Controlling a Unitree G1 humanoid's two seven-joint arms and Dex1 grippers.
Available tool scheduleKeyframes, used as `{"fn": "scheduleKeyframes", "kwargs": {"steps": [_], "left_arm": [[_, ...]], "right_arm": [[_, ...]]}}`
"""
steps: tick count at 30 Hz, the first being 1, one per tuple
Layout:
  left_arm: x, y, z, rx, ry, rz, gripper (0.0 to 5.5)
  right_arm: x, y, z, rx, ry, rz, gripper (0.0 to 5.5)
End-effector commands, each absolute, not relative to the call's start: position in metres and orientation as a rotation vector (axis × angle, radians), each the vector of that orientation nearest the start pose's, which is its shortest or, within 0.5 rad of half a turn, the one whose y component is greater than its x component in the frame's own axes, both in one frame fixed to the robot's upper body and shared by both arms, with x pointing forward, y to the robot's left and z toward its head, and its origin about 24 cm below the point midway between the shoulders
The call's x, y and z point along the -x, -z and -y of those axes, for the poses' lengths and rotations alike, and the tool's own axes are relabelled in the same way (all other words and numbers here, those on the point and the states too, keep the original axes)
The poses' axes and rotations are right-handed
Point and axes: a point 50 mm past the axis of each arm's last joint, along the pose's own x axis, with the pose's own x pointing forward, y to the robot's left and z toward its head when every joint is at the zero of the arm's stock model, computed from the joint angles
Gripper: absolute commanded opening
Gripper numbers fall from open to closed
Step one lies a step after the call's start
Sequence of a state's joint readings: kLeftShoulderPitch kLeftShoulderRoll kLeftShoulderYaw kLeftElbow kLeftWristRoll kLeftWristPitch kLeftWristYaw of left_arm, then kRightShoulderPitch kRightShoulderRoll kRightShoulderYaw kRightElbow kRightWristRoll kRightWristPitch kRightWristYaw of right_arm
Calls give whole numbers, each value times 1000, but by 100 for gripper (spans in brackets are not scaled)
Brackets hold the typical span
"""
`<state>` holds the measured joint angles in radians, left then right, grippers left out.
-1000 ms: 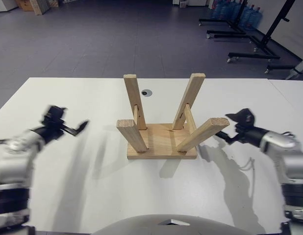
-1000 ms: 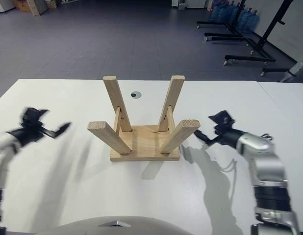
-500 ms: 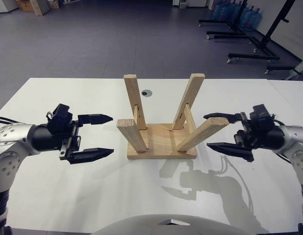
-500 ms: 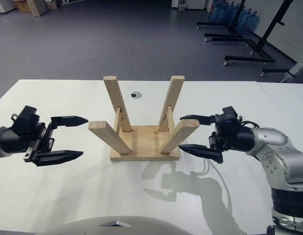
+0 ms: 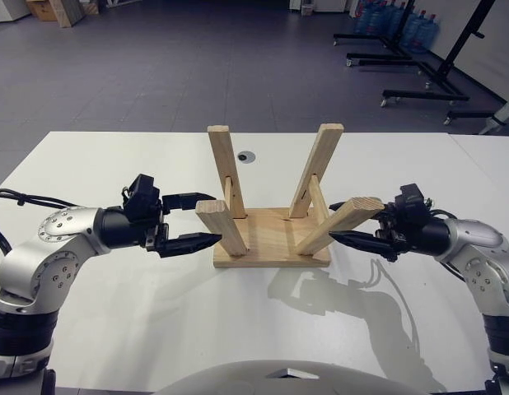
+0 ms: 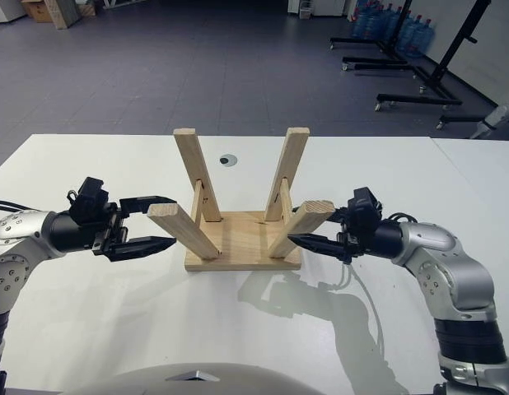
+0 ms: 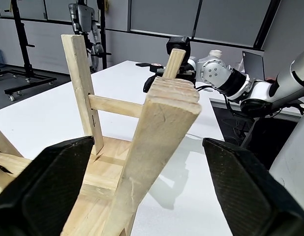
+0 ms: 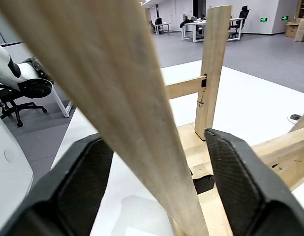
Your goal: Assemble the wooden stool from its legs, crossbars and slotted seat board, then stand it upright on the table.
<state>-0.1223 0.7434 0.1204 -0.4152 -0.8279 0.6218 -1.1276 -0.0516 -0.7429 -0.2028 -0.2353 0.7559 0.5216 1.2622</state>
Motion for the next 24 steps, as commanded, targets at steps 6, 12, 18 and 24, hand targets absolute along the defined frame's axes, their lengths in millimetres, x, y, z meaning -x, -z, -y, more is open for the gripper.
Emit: {"fn": "scheduleKeyframes", "kwargs": {"steps": [6,12,18,24], "left_arm": [[-219,-157,-170,59,1413,-123,279],[-223,-166,-169,97,1391,-78,204],[-215,-163,-171,137,1377,-87,156],[-193,-146,-164,146,1430,-179,154]], "right_arm": [[-220,-133,223,-56,-1342,-195,166],[-223,-133,221,-54,-1345,-193,139],[-225,-132,224,-58,-1319,-195,132],[-225,-131,221,-64,-1330,-198,131]]}}
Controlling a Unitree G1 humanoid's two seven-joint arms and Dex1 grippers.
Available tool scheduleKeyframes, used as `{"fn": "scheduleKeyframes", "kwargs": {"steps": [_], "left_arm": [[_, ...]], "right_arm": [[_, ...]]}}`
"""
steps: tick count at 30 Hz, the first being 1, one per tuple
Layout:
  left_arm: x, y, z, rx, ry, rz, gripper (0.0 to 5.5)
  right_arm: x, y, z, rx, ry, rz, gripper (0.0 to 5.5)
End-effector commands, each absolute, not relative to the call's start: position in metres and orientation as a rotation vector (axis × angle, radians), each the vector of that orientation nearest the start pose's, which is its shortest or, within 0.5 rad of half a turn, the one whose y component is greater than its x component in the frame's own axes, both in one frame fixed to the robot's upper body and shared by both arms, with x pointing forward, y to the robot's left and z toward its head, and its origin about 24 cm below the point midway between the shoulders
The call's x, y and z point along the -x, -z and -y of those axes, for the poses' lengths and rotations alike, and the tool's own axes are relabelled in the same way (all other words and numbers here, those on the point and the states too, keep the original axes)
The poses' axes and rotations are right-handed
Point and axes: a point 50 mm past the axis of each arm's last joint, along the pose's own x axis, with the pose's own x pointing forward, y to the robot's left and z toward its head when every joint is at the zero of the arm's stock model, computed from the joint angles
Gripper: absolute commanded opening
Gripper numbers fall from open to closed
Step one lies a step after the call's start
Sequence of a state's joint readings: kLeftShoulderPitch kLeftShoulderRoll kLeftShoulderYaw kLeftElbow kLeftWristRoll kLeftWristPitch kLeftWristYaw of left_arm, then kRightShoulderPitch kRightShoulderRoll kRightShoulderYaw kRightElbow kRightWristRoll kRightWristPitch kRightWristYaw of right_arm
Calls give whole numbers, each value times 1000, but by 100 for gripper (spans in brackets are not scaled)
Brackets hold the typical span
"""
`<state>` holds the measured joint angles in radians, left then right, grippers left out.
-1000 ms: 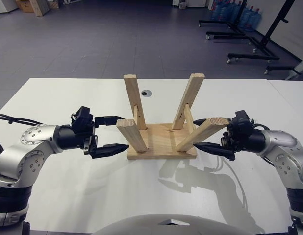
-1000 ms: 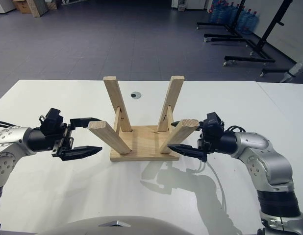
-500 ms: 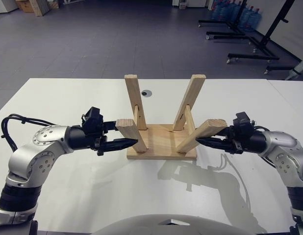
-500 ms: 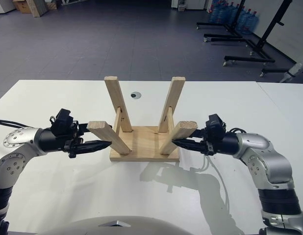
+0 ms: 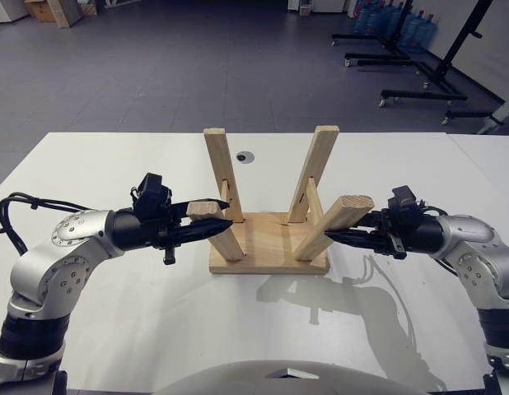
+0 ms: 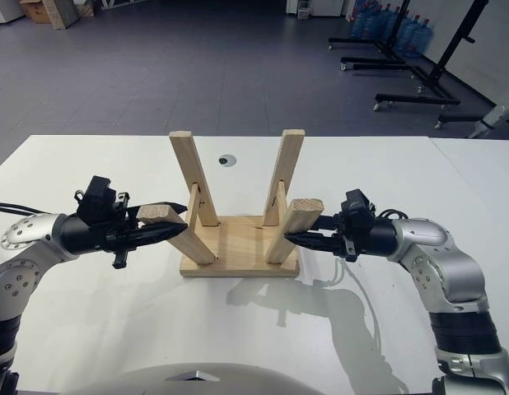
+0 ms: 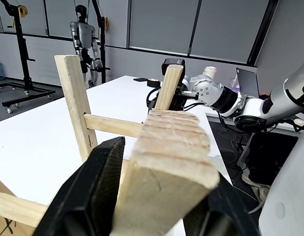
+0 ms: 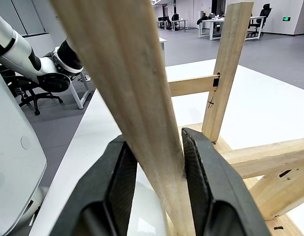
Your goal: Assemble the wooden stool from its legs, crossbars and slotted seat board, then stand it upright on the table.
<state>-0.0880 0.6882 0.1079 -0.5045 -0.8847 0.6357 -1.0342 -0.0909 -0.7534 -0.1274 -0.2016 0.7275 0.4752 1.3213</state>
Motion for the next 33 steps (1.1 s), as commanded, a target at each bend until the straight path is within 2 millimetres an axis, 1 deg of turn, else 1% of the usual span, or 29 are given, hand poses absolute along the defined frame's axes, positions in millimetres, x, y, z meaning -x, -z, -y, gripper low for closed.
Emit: {"fn": "scheduleKeyframes", "kwargs": {"steps": [1,5,7,9,11,14,15,16,18,19,22,23,24,26,28,33], "left_arm": [[-191,-145,-163,153,1436,-185,154],[-195,-145,-165,144,1415,-236,154],[-198,-151,-168,160,1402,-251,154],[-199,-165,-170,201,1407,-254,154],[-198,-184,-169,258,1428,-251,154],[-194,-205,-167,343,1439,-291,154],[-198,-209,-166,375,1410,-304,154],[-206,-211,-165,427,1366,-316,154],[-230,-206,-163,520,1218,-362,154],[-245,-199,-162,556,1121,-400,154],[-283,-169,-167,613,814,-533,154],[-291,-161,-170,631,741,-565,154],[-298,-152,-173,647,668,-603,154],[-304,-144,-174,664,605,-642,154],[-304,-142,-172,666,592,-659,154],[-311,-130,-172,716,517,-673,154]], "right_arm": [[-223,-131,221,-71,-1336,-199,131],[-211,-135,216,-114,-1370,-214,131],[-207,-143,214,-155,-1380,-217,131],[-205,-152,214,-196,-1377,-223,131],[-206,-165,214,-242,-1376,-221,131],[-214,-184,212,-332,-1363,-220,131],[-219,-189,211,-361,-1354,-223,131],[-224,-192,207,-389,-1343,-229,131],[-235,-193,199,-436,-1312,-262,131],[-239,-191,196,-451,-1289,-279,131],[-249,-182,187,-514,-1229,-325,131],[-251,-178,185,-537,-1215,-346,131],[-254,-169,183,-558,-1180,-386,131],[-258,-154,182,-577,-1107,-440,131],[-263,-142,182,-600,-1039,-466,131],[-284,-118,180,-734,-900,-478,131]]}}
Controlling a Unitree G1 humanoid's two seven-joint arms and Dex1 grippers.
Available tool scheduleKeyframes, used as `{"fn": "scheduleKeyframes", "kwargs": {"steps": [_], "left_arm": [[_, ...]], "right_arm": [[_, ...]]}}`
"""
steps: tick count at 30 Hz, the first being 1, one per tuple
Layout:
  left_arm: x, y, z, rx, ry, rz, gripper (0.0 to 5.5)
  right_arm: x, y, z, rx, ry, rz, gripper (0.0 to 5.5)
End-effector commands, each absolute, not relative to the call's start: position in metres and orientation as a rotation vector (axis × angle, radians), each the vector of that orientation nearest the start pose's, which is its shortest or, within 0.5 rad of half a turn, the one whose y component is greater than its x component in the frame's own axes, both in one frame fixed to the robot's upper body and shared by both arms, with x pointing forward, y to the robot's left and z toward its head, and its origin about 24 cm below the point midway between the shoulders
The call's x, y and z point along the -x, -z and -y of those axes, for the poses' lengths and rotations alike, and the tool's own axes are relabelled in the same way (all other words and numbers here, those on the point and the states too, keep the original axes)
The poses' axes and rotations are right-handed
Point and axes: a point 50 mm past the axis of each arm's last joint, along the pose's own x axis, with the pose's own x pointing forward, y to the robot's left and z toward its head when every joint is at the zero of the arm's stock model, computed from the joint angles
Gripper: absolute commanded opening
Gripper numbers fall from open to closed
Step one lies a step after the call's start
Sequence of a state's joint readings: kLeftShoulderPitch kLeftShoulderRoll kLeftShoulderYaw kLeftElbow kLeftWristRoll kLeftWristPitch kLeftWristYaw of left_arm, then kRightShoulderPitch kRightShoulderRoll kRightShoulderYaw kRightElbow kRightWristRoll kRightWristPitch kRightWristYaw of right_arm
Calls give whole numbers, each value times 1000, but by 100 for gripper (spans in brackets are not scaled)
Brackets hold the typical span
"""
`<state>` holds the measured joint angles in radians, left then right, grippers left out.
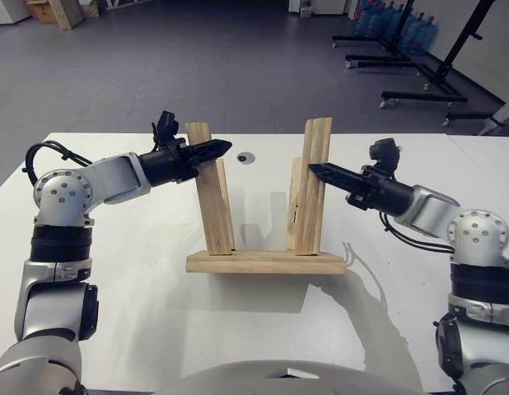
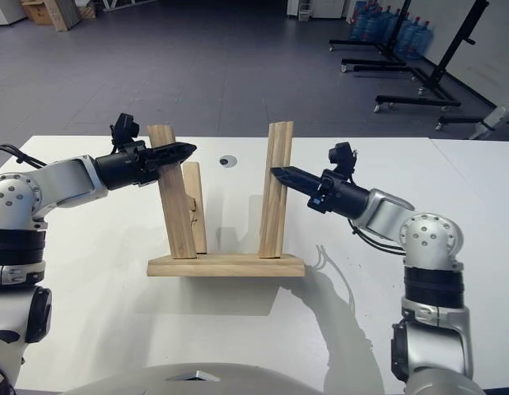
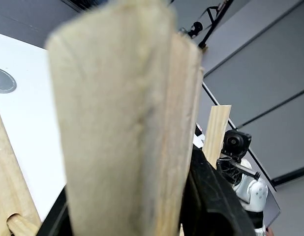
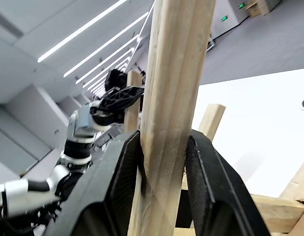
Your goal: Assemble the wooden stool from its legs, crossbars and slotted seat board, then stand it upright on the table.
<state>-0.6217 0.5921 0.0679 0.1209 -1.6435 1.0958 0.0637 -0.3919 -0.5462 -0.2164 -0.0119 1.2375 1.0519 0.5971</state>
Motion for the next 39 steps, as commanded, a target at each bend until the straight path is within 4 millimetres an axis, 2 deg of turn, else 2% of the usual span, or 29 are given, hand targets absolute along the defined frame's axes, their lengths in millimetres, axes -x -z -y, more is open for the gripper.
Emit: {"fn": "scheduleKeyframes", "kwargs": {"steps": [1,3,9,12,16,19,21,28,30,34,38,39], "left_arm": [[-312,-129,-170,739,514,-672,154],[-314,-125,-166,790,517,-678,154],[-324,-106,-159,928,489,-709,251],[-328,-106,-160,959,478,-696,303],[-332,-107,-167,948,460,-667,368],[-336,-116,-181,1003,448,-609,420],[-340,-128,-190,1050,465,-555,423],[-344,-178,-190,1096,576,-443,423],[-344,-183,-205,1031,479,-426,423],[-315,-181,-291,899,123,-360,423],[-285,-195,-337,828,59,-297,423],[-269,-199,-344,704,101,-273,423]], "right_arm": [[-288,-115,179,-757,-883,-478,166],[-294,-110,176,-811,-862,-481,206],[-301,-118,169,-940,-885,-415,313],[-300,-123,170,-951,-893,-394,371],[-297,-119,178,-946,-858,-397,447],[-298,-115,187,-959,-812,-391,506],[-297,-113,195,-967,-775,-377,537],[-297,-113,210,-983,-720,-343,537],[-296,-114,215,-979,-705,-332,537],[-287,-129,242,-927,-686,-276,537],[-275,-138,267,-811,-668,-262,537],[-269,-140,274,-728,-682,-271,537]]}}
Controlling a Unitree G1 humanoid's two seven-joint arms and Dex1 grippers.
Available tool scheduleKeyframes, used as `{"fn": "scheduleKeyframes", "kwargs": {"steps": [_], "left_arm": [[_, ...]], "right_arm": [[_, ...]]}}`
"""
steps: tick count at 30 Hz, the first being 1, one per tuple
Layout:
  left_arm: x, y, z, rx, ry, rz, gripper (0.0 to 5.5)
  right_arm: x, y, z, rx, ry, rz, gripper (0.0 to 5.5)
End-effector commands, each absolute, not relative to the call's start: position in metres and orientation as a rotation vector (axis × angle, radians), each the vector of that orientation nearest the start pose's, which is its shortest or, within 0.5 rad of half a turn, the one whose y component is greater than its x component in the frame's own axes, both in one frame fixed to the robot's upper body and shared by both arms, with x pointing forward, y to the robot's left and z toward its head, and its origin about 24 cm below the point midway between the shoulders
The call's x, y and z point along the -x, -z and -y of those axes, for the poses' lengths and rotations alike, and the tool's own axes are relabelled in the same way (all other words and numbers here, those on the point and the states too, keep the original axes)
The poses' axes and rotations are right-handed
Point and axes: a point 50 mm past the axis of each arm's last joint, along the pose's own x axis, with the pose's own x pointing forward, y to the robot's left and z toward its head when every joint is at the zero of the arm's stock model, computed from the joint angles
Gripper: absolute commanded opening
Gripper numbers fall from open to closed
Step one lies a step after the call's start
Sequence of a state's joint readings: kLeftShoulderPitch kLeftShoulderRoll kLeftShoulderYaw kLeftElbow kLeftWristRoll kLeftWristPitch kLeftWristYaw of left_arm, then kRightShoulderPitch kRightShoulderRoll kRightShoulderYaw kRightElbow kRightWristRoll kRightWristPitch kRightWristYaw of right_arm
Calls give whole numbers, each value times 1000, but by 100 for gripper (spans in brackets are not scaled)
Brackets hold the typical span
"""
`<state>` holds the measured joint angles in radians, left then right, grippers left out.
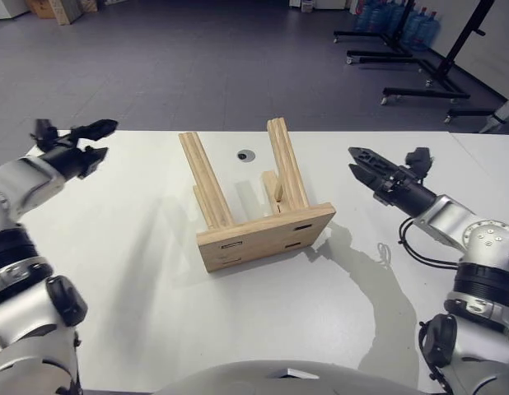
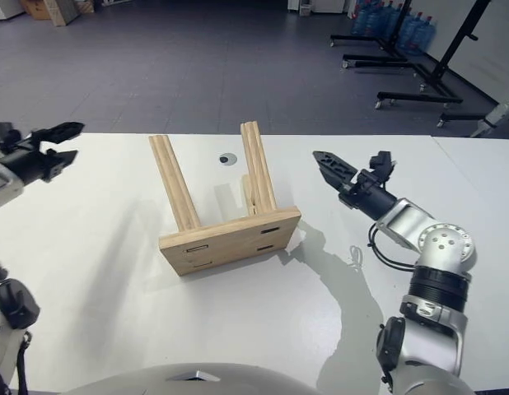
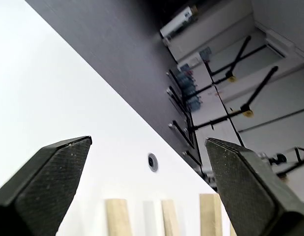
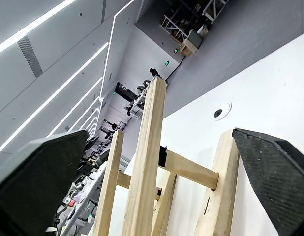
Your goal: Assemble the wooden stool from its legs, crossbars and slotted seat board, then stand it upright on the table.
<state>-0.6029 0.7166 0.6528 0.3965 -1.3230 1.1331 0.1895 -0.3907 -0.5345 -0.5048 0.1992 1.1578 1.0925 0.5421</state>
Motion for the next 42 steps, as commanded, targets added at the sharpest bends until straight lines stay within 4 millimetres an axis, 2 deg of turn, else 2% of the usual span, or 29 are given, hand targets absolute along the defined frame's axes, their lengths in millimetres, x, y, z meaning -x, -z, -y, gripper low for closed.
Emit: {"fn": "scheduleKeyframes", "kwargs": {"steps": [1,2,4,5,6,7,9,11,14,15,17,19,22,27,31,35,36,42], "left_arm": [[-256,-198,-343,579,167,-278,423],[-235,-185,-335,405,294,-307,423],[-190,-149,-314,205,577,-463,423],[-165,-134,-304,167,731,-531,423],[-151,-125,-297,117,824,-543,423],[-145,-117,-285,38,917,-569,423],[-150,-103,-251,-84,1058,-579,423],[-150,-92,-222,-173,1162,-543,423],[-160,-82,-199,-247,1167,-453,423],[-167,-77,-196,-278,1132,-431,442],[-176,-71,-194,-316,1086,-414,459],[-187,-64,-201,-340,998,-417,487],[-190,-59,-205,-317,932,-414,535],[-192,-57,-184,-198,954,-371,539],[-192,-65,-167,-95,997,-330,539],[-196,-72,-171,-63,993,-319,539],[-196,-71,-174,-68,987,-326,526],[-205,-63,-197,-158,974,-370,433]], "right_arm": [[-263,-140,278,-639,-701,-284,537],[-252,-137,283,-520,-746,-313,537],[-230,-130,291,-316,-856,-397,537],[-219,-128,298,-215,-919,-442,537],[-212,-125,304,-137,-966,-483,537],[-208,-122,305,-77,-1022,-521,537],[-208,-107,296,6,-1142,-583,537],[-218,-91,281,44,-1246,-605,537],[-238,-72,264,76,-1305,-601,537],[-244,-67,260,87,-1292,-590,540],[-253,-62,254,89,-1288,-570,540],[-264,-59,254,92,-1225,-548,540],[-270,-59,256,77,-1195,-511,540],[-278,-61,241,31,-1215,-427,540],[-281,-64,226,11,-1252,-364,540],[-285,-66,214,-2,-1286,-320,540],[-284,-66,213,-5,-1297,-319,540],[-263,-62,218,-33,-1342,-349,427]]}}
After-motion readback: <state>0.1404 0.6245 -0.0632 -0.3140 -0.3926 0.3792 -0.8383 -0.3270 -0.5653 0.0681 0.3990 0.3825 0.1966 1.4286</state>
